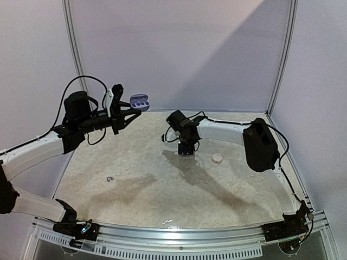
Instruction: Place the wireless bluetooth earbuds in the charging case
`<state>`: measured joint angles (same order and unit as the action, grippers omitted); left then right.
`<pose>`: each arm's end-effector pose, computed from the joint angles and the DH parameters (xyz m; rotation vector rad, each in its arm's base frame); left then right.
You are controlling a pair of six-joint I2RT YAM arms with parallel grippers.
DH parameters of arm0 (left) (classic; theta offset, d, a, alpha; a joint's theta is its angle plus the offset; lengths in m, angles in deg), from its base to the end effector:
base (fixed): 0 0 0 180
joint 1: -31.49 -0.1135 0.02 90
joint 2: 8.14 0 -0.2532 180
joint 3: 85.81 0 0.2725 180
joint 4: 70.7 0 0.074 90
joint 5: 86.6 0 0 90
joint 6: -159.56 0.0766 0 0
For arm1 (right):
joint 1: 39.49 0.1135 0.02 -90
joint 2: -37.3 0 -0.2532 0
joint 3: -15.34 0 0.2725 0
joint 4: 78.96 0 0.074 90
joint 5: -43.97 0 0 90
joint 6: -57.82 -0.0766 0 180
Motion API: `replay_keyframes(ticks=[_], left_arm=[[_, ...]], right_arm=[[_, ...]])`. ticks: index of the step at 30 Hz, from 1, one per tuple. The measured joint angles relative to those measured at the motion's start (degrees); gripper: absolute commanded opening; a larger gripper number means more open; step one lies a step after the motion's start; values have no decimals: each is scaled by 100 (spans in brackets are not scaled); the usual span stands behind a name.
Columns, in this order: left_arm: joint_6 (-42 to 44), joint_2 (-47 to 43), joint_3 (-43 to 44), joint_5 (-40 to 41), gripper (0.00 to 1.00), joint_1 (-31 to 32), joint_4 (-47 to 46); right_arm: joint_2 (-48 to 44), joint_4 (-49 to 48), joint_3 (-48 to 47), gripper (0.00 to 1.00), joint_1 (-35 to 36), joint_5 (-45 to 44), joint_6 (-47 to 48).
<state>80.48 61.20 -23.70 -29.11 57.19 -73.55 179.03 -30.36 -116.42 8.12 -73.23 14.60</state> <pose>0.2878 -0.1842 0.3055 0.9238 1.3997 -0.6610 0.4043 0.3909 0.1019 -1.7378 1.8440 -0.6064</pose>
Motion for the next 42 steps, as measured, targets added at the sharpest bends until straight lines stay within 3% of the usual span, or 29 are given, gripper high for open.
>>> replay_keyframes(ticks=[22,32,34,42], left_arm=[[-31,-160,-2,2,0,0,-4],[-151,-374,-4,-9,0,9,-114],[-155,-389,-4,-9,0,17,-133],[-153,-415,-7,-11,0,42,-129]], right_arm=[[-461,129,634,99,664,212,-979],[-1606,-1445,1812,98,621,-184,-1679],[-1825,-1440,1716,94,592,138,-1956],[-1897,-197,732,63,404,2212,-3963]])
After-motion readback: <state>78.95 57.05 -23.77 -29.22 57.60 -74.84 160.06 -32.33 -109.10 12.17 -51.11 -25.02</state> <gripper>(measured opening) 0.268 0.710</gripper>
